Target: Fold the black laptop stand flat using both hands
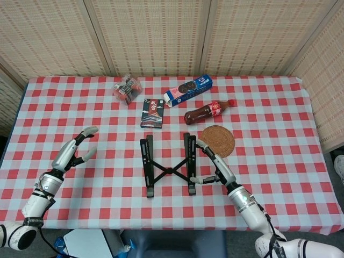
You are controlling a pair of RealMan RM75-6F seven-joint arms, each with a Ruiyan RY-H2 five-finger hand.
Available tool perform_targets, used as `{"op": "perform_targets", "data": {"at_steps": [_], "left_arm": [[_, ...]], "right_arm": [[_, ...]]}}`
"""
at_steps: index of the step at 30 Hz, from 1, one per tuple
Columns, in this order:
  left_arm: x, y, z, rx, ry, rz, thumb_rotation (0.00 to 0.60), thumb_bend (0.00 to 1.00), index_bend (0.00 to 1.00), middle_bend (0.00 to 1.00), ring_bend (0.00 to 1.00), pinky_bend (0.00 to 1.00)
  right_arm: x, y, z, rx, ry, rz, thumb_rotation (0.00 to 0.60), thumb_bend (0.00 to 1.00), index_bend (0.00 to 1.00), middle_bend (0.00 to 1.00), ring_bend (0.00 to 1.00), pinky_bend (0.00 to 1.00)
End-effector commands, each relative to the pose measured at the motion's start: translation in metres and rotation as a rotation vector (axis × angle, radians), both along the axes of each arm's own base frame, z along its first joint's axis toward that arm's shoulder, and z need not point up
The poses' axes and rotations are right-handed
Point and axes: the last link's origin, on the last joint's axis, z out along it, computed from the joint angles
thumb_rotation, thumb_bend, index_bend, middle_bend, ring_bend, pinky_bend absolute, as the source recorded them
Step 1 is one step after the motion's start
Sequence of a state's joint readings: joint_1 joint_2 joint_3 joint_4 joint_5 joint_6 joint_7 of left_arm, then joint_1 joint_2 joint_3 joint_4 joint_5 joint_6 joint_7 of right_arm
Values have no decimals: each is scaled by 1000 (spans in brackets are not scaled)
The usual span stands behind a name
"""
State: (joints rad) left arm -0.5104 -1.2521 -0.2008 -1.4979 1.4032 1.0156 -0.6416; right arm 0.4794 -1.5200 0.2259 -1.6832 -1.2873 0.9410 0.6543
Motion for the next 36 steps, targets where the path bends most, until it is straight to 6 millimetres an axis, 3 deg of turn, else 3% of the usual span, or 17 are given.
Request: {"op": "perform_targets", "data": {"at_steps": [1, 7, 15, 22, 28, 32, 36], "left_arm": [[-2, 0, 1, -9, -10, 7, 188, 246, 140, 113, 191, 146], [-6, 2, 1, -30, -28, 18, 193, 246, 144, 120, 193, 155], [1, 1, -11, -99, -84, 27, 192, 246, 155, 138, 209, 163], [12, 7, -31, -164, -116, 39, 192, 246, 178, 165, 234, 169], [26, 16, -48, -217, -152, 52, 191, 246, 202, 201, 252, 179], [36, 19, -58, -264, -212, 70, 197, 246, 269, 287, 323, 207], [46, 16, -61, -316, -278, 72, 199, 246, 352, 386, 401, 267]], "right_arm": [[12, 3, -13, 7, -48, -6, 600, 0, 44, 71, 0, 0], [26, 17, -23, 60, -96, 20, 600, 0, 44, 65, 0, 0], [12, 32, 5, 76, -57, 67, 600, 0, 44, 65, 0, 0], [-1, 7, 20, 71, -22, 19, 600, 0, 44, 65, 0, 0], [8, -20, 5, 122, -8, 33, 600, 0, 44, 65, 0, 0], [21, -36, -8, 162, -14, 65, 600, 0, 44, 65, 0, 0], [32, -39, -14, 202, -8, 122, 600, 0, 44, 72, 0, 0]]}}
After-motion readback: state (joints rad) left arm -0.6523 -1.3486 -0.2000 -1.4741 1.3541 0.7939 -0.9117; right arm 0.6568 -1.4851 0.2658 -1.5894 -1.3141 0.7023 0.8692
